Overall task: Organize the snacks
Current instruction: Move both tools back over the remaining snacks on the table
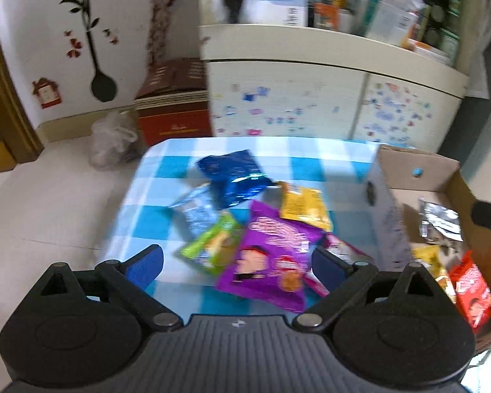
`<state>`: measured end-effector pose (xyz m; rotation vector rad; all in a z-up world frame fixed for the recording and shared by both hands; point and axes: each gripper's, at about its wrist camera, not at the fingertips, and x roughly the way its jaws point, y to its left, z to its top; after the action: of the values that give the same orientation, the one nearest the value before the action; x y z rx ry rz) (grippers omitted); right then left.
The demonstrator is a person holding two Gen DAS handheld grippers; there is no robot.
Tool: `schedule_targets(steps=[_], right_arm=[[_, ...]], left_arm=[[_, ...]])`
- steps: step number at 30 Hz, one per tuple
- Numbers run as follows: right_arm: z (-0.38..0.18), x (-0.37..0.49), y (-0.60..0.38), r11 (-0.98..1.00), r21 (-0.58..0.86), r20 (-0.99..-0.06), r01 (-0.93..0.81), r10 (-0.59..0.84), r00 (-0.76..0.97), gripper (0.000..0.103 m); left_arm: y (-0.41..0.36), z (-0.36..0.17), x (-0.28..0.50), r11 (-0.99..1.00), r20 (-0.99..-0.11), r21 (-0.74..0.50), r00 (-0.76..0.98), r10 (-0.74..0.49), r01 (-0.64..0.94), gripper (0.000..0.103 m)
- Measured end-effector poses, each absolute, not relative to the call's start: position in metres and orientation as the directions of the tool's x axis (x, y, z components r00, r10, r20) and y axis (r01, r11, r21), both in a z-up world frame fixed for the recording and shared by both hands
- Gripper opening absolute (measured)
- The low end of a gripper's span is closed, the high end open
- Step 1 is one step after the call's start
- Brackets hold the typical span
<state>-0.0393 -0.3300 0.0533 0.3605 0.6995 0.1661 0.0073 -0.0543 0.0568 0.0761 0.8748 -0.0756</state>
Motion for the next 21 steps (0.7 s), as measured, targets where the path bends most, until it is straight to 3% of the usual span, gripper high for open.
schedule_targets(steps=[8, 21], right_arm=[[0.049, -0.042, -0.287, 0.944, 0.271, -0.611, -0.191, 0.322, 0.723, 0.083], [0.04, -0.046, -0.259, 0.933, 0.199, -0.657, -0.3, 0.354, 0.665, 0.083]], left_arm=[[-0.032, 0.043, 0.013, 0.993, -0.779, 0.031, 0.625, -0.048, 0.115, 0.1], [-0.072, 0.001, 0.042, 0.967, -0.796, 0.041, 0.594, -0.119, 0.25, 0.1]])
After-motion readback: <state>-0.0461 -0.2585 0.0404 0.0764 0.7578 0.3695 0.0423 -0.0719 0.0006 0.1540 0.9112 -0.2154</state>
